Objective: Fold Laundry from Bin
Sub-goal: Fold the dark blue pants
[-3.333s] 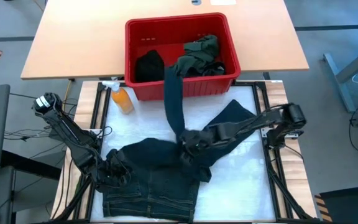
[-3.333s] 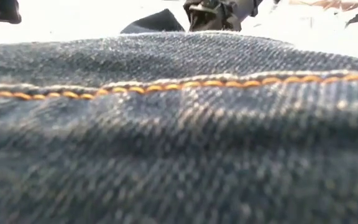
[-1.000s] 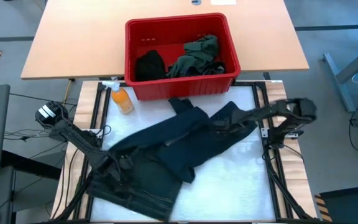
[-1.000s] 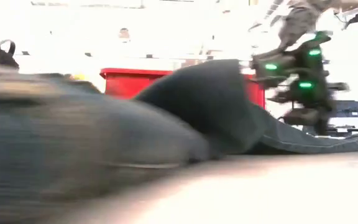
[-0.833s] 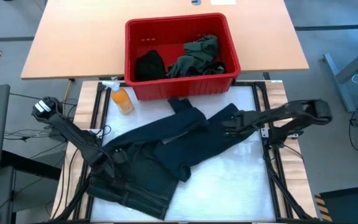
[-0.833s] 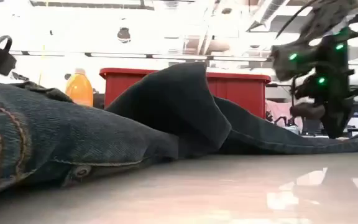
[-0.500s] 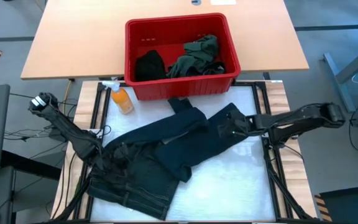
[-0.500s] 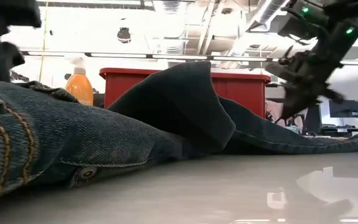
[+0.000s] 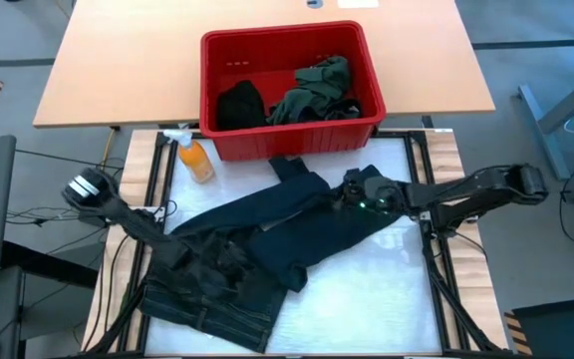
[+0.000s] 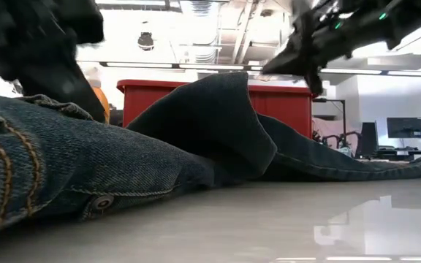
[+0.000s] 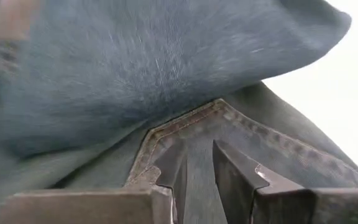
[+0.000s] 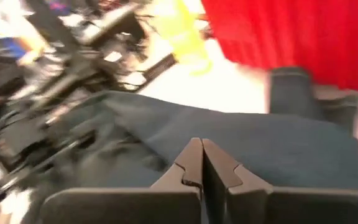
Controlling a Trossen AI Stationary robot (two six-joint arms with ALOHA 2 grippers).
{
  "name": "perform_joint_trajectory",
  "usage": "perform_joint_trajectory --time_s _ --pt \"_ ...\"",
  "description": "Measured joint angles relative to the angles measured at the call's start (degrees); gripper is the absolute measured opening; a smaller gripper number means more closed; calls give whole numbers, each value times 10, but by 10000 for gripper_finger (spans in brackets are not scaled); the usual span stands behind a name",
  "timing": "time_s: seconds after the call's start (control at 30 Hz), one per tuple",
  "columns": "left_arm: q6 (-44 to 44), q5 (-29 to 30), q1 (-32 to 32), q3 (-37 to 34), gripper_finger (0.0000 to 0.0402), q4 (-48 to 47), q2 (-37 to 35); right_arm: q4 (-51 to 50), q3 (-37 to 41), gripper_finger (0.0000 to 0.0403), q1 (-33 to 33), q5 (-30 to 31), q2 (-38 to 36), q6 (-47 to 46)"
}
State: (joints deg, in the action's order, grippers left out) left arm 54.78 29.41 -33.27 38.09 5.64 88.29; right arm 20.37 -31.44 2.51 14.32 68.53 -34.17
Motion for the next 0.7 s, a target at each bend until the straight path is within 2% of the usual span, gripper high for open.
perform_joint_trajectory --time_s 0.1,0.23,0.33,0.5,0.7 --pt "18 -42 21 0 66 62 54 69 0 20 18 -51 72 -9" --pt "20 -116 39 0 62 146 108 119 -23 20 26 -57 184 -22" --pt "38 -145 42 7 54 172 129 120 -61 20 33 -62 254 -31" --pt "51 -219 36 15 33 164 135 -30 -95 20 59 -39 311 -91" --pt "63 -343 15 16 8 119 129 -247 -99 20 85 -3 278 -110"
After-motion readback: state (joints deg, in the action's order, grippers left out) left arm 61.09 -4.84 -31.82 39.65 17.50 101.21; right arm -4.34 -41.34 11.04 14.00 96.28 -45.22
